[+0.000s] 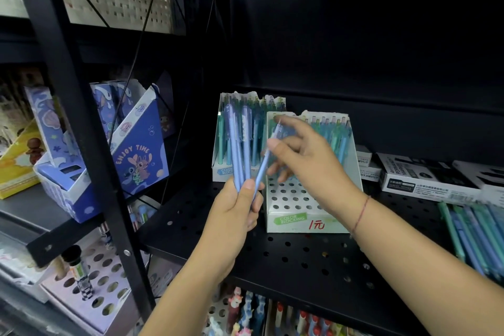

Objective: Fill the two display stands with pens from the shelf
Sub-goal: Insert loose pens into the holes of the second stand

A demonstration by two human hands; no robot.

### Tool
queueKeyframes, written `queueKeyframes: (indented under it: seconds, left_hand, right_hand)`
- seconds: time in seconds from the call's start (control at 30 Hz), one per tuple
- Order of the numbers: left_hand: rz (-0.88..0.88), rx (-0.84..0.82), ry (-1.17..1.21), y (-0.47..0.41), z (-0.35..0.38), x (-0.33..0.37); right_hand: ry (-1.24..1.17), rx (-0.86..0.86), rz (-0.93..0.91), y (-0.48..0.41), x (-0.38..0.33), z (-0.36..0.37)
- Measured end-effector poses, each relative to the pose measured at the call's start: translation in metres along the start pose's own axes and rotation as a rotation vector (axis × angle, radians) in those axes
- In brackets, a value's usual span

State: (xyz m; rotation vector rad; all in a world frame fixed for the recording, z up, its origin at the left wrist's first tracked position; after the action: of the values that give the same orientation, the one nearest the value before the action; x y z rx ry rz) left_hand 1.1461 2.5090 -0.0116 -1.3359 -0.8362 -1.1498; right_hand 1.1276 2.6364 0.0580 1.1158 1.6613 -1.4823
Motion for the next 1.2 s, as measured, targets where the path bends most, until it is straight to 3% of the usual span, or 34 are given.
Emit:
queueKeyframes:
  seconds: [0.13,0.3,0.4,0.57,0.93,1.2]
  left_hand:
    - [0.009,-0.033,-0.036,0.001,0.003,0.001]
    - [-0.032,0.076,0.006,-0.002,-0.006,-0.005]
    - [-0.057,0.094,0.035,-0.004,-0.008,-0.007]
    - [-0.053,0.058,0.013,-0.002,-0.005,-0.005]
    - [-0.055,0.008,-0.035,0.000,-0.002,-0.004]
    - [-0.057,-0.003,-0.046,0.000,-0.001,-0.004]
  right_hand:
    - [-0.020,-0.008,0.001,0.002,0.000,0.004]
    - [0.063,0.371,-0.229,-0.004,-0.024,-0.039]
    - [0.249,0.458,-0.352,-0.004,-0.027,-0.046]
    - [0.540,0.349,-0.388,-0.007,-0.014,-0.024]
    - [0.756,0.237,-0.438,-0.009,-0.007,-0.007]
    - [0.938,0.092,-0.280,-0.018,0.003,-0.006]
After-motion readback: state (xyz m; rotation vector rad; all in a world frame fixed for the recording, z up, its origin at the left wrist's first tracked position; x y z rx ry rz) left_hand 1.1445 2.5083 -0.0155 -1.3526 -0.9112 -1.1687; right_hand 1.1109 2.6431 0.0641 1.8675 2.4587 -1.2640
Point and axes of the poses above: each hand's wrist, its own y-axis away from the middle knuckle, its own z-axis out of the palm, x = y × z, the point moved 6 cm from there along -y, towards the middle knuckle, and after that the axes turned 3 degrees about x, right-handed, at the moved point
